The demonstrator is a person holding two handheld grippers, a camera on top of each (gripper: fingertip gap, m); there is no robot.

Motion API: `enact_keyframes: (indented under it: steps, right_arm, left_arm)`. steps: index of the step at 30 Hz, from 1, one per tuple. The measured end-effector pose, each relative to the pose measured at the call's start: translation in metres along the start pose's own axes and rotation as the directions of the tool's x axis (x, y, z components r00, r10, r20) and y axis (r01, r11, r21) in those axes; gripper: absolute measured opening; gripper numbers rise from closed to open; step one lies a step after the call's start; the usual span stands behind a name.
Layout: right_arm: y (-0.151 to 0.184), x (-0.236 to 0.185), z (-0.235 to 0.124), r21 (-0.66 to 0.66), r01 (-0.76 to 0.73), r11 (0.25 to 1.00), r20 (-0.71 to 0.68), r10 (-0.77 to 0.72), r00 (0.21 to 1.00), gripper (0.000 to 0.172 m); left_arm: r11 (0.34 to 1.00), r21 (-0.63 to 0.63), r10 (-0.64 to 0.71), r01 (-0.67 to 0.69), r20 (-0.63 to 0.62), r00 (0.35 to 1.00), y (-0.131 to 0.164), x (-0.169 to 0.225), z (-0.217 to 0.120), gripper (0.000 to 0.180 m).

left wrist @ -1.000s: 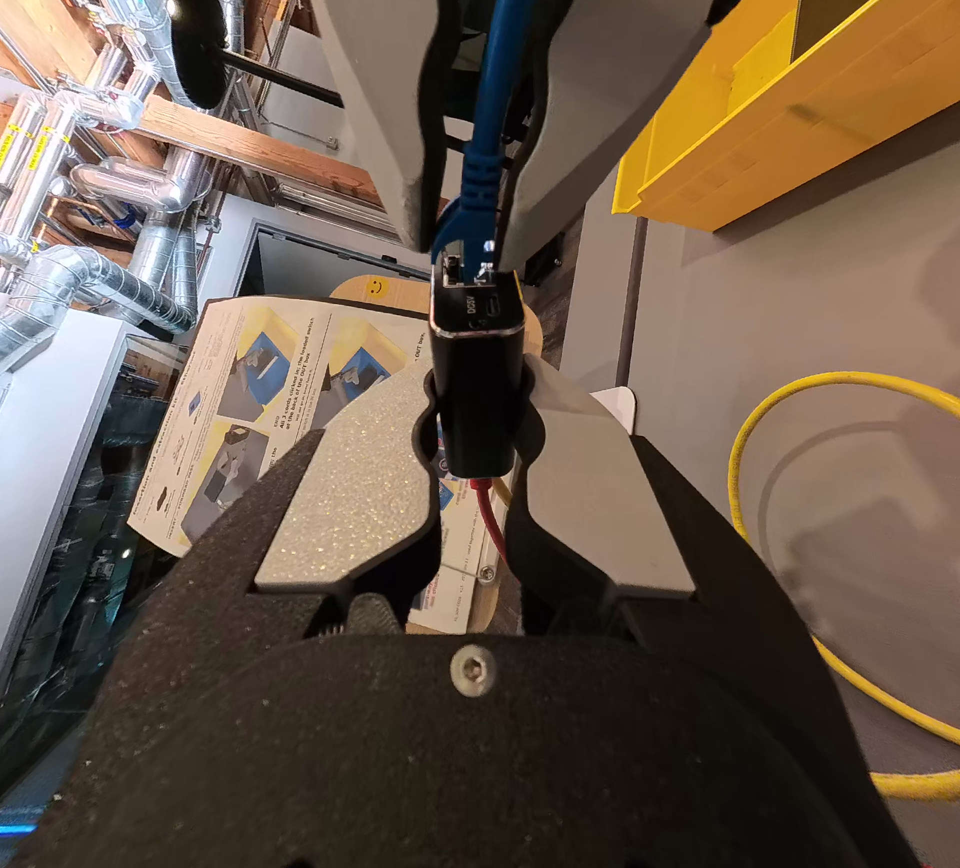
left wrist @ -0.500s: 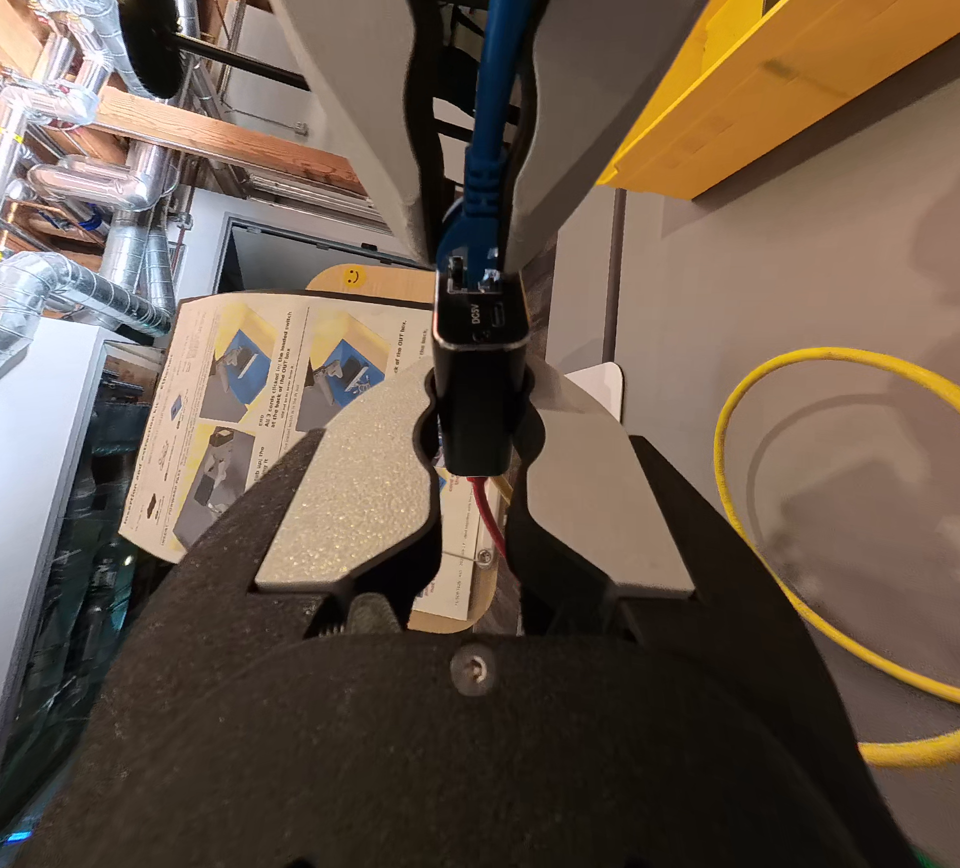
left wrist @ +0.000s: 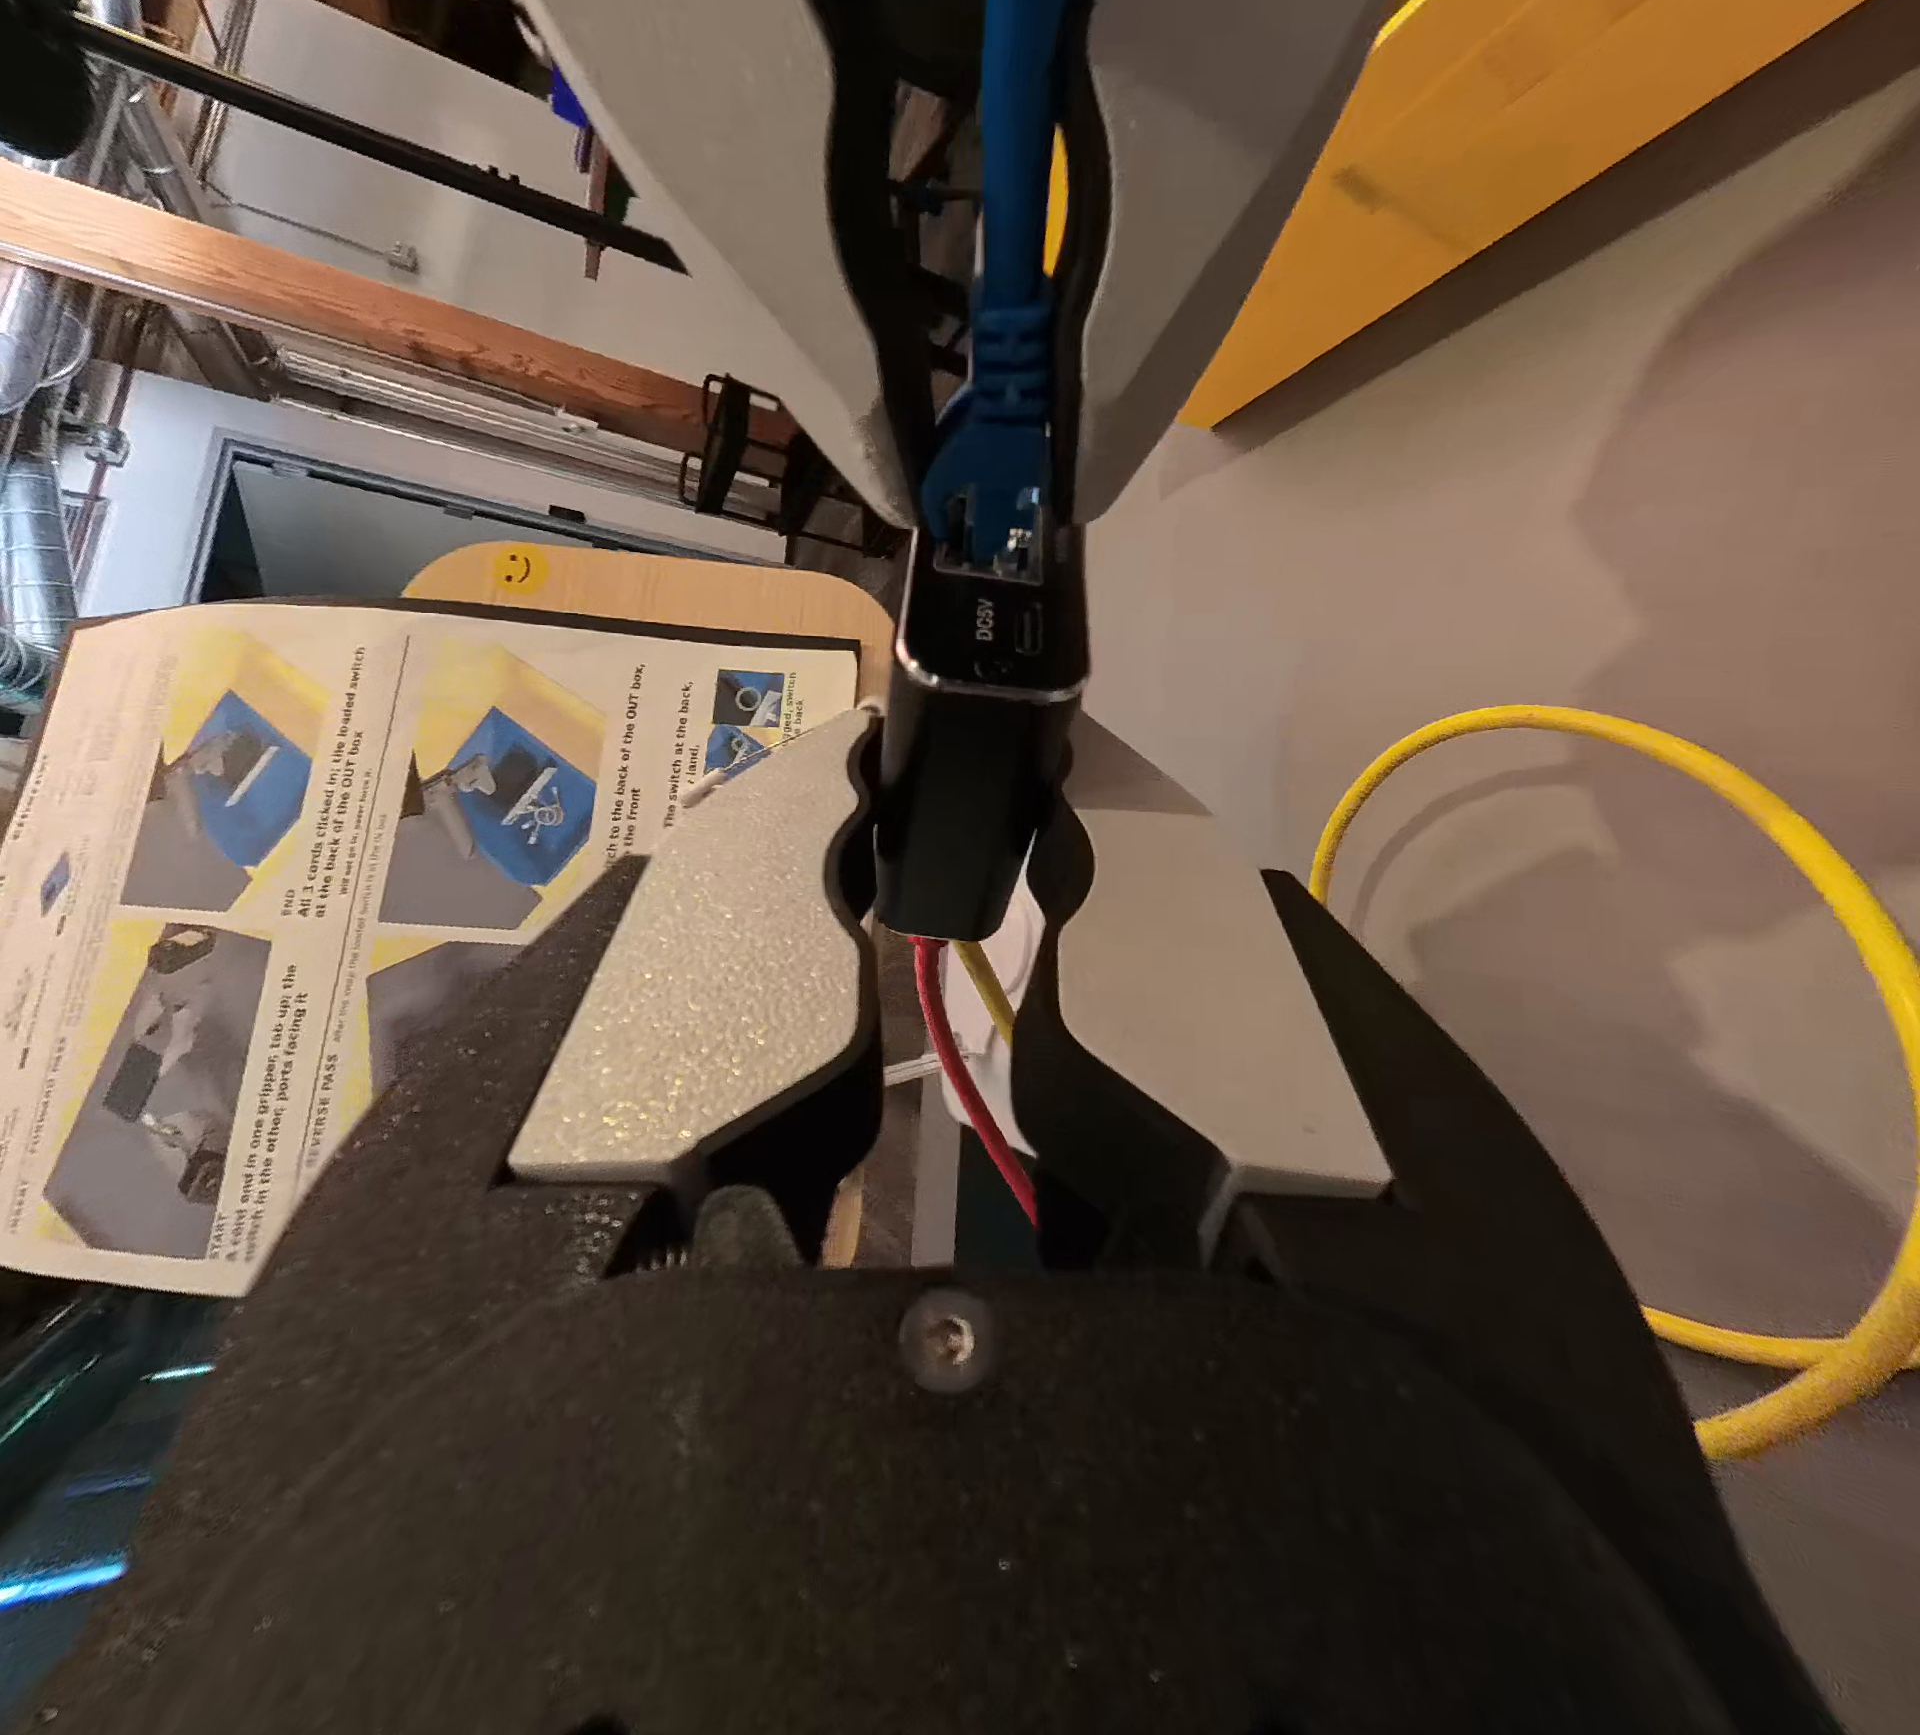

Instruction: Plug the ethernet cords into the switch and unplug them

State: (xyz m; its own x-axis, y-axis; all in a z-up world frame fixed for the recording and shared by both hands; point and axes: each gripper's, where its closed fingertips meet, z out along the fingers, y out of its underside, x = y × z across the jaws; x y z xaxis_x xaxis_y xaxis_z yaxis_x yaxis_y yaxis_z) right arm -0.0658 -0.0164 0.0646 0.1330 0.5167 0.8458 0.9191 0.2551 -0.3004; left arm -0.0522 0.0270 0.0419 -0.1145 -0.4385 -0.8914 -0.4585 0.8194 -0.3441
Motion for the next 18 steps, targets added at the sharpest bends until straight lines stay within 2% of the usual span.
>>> enact_keyframes:
  steps: [8, 15, 18]
  right_arm:
    - [0.002, -0.004, 0.001, 0.0, 0.006, 1.0, 0.026, -0.006, 1.0, 0.015]
    - [0.008, -0.013, 0.007, -0.049, 0.02, 0.999, 0.093, -0.016, 0.996, 0.016]
    - [0.008, -0.012, 0.005, -0.028, 0.016, 0.999, 0.136, -0.012, 0.991, 0.016]
  left_arm:
    - [1.0, 0.009, -0.011, 0.011, -0.019, 1.0, 0.0, 0.004, 0.002, 0.026]
    - [1.0, -0.004, 0.005, -0.005, -0.072, 0.997, 0.007, 0.014, 0.008, 0.026]
    - [1.0, -0.002, -0.002, 0.002, -0.079, 0.997, 0.004, 0.014, 0.009, 0.026]
